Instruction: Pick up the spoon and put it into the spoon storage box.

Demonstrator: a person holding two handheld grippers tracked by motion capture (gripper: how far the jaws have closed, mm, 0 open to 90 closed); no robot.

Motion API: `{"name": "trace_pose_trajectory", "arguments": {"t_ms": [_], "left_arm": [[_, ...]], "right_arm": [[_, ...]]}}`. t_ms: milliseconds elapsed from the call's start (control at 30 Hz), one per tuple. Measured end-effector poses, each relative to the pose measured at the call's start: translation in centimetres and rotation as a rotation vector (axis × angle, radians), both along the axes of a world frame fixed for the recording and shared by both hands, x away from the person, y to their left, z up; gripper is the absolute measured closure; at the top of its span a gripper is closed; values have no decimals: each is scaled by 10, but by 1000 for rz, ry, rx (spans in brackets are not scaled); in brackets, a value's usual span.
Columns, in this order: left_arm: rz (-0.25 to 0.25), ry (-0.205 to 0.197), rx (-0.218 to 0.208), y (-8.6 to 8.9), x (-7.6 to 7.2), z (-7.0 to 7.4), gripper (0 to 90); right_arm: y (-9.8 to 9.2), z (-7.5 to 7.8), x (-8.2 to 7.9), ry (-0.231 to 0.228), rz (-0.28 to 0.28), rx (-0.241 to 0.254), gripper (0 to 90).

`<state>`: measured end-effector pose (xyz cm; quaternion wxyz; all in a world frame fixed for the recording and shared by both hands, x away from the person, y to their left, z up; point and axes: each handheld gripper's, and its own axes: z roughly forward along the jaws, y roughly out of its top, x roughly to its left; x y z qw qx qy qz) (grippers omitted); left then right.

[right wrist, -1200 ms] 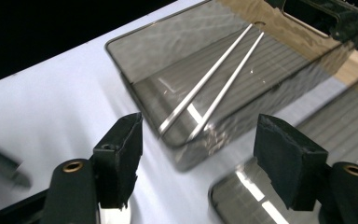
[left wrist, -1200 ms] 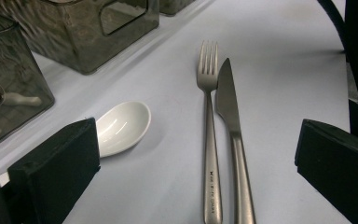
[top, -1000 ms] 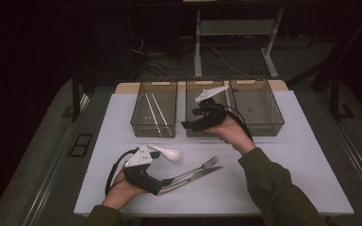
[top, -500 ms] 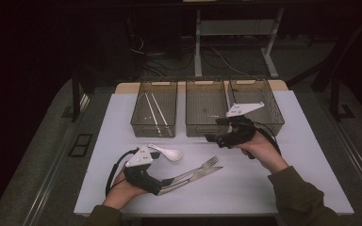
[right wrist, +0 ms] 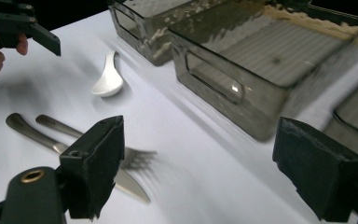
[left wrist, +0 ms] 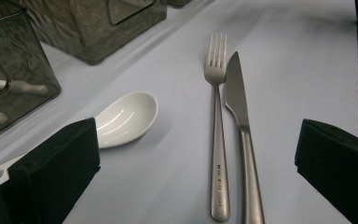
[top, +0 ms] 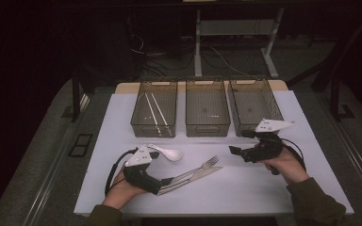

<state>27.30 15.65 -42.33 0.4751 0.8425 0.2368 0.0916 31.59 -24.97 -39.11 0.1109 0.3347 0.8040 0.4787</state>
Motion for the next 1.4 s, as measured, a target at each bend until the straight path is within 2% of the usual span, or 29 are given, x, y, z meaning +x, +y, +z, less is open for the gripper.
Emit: {"name": "trace_pose_trajectory", "arguments": {"t_ms": [300,433,467,733,867,1000,1100,1200,1300,1367,1400], "left_arm": [[2,0,-5,3,1,0,0],[6,-3,-8,4,1,0,0],[6,-2,-6,4,1,1,0],[11,-8,-8,3,2,3,0],[13,-17,-2,3,3,3,3],[22,-15,1,3,4,3,11],[28,-19,16,4,7,4,40],[34,-18,16,6,12,7,140],[60,-24,25,7,21,8,184],[58,-24,18,8,28,8,229],[57,-20,16,8,31,8,283]], "right_arm": [[-27,-14,-21,9,-42,20,166],[-36,-22,-32,13,-50,13,164],[-38,-24,-34,16,-46,13,136],[-45,-43,-51,37,-59,-57,132],[-46,-44,-53,49,-74,-66,132],[-45,-43,-54,40,-71,-71,132],[-44,-42,-56,33,-63,-75,132],[-43,-42,-57,34,-65,-79,132],[-44,-41,-57,29,-65,-75,132],[-44,-41,-57,29,-69,-76,132],[-44,-41,-56,31,-71,-77,132]]}}
